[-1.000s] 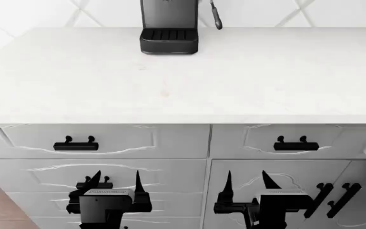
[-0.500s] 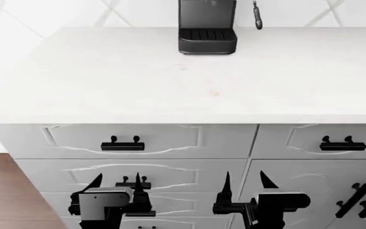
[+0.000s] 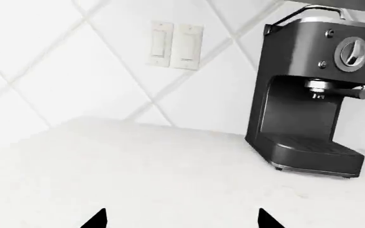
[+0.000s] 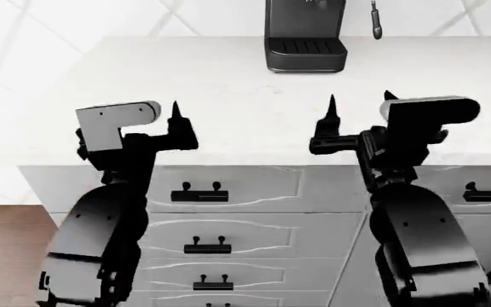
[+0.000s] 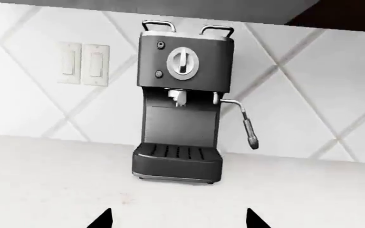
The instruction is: Pick and place the shaker into the drawer. Then close the cabinet.
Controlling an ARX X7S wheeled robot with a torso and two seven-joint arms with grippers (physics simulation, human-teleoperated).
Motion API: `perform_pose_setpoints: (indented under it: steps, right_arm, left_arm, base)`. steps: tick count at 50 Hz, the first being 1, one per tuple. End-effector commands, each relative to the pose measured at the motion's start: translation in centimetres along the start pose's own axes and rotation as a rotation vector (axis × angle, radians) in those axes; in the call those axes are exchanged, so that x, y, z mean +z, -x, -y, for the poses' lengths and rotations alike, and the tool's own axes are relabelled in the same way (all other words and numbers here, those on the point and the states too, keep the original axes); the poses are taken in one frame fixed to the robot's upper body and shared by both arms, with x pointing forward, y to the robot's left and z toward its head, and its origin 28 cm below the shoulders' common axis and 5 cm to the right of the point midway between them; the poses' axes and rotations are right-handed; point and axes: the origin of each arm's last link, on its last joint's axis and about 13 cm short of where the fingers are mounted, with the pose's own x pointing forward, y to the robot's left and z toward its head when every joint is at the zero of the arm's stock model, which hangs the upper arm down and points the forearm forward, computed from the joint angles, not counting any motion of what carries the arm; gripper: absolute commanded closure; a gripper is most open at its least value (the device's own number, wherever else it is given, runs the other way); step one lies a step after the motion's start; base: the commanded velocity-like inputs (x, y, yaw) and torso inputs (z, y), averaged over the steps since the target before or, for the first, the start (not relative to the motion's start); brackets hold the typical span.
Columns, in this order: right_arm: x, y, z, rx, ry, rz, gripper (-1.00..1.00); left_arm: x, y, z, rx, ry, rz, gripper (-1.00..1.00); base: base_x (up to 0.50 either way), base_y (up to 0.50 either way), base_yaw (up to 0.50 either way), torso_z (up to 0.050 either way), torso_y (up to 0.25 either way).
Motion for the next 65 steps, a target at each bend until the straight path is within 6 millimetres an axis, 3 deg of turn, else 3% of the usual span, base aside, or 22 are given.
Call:
perform_pose_setpoints:
  steps: [1,4,5,6,7,8,14,24,36,48,65]
  right_arm:
    - [29.9,-8.7,3.9,-0.007,0.174,0.408,-1.00]
    - [40.7,-7.4,3.2,0.012,0.239,0.701,-1.00]
    - [43.5,-6.5,2.7,0.028,0.258,0.794,-1.00]
    - [42.5,-7.8,3.4,0.011,0.233,0.686,-1.00]
    - [39.9,-9.6,4.2,-0.003,0.192,0.506,-1.00]
    - [39.2,-9.9,4.3,-0.003,0.181,0.445,-1.00]
    - [39.1,-9.7,4.1,0.001,0.159,0.386,-1.00]
    - [38.3,-10.0,4.0,0.012,0.155,0.309,-1.00]
    - [38.2,-10.0,3.7,0.026,0.184,0.280,-1.00]
    - [37.7,-10.3,4.0,0.030,0.193,0.260,-1.00]
    - [37.4,-10.3,4.2,0.018,0.187,0.240,-1.00]
  left_arm:
    - [30.0,-8.0,5.3,-0.064,-0.028,0.501,-1.00]
    - [37.5,-7.6,7.5,-0.133,-0.067,0.719,-1.00]
    - [36.8,-8.5,7.3,-0.131,-0.046,0.609,-1.00]
    - [35.1,-9.8,6.3,-0.079,-0.007,0.481,-1.00]
    - [34.5,-10.2,5.8,-0.055,0.000,0.424,-1.00]
    - [34.9,-10.0,5.9,-0.047,0.001,0.427,-1.00]
    - [36.2,-9.1,6.4,-0.038,-0.011,0.416,-1.00]
    - [34.3,-9.8,6.8,-0.049,-0.088,0.337,-1.00]
    - [34.7,-9.5,6.8,-0.070,-0.136,0.313,-1.00]
    - [33.8,-9.8,7.1,-0.118,-0.109,0.277,-1.00]
    - [33.5,-9.8,7.2,-0.133,-0.091,0.235,-1.00]
  base:
    - [0.00,0.00,0.00,0.000,0.000]
    - [0.00,0.00,0.00,0.000,0.000]
    - [0.00,0.00,0.00,0.000,0.000]
    - [0.00,0.00,0.00,0.000,0.000]
    - [0.00,0.00,0.00,0.000,0.000]
    - [0.00,0.00,0.00,0.000,0.000]
    - [0.00,0.00,0.00,0.000,0.000]
    - [0.00,0.00,0.00,0.044,0.010]
    - [0.00,0.00,0.00,0.050,0.013]
    - [0.00,0.00,0.00,0.050,0.013]
    - [0.23,-0.13,0.00,0.000,0.000]
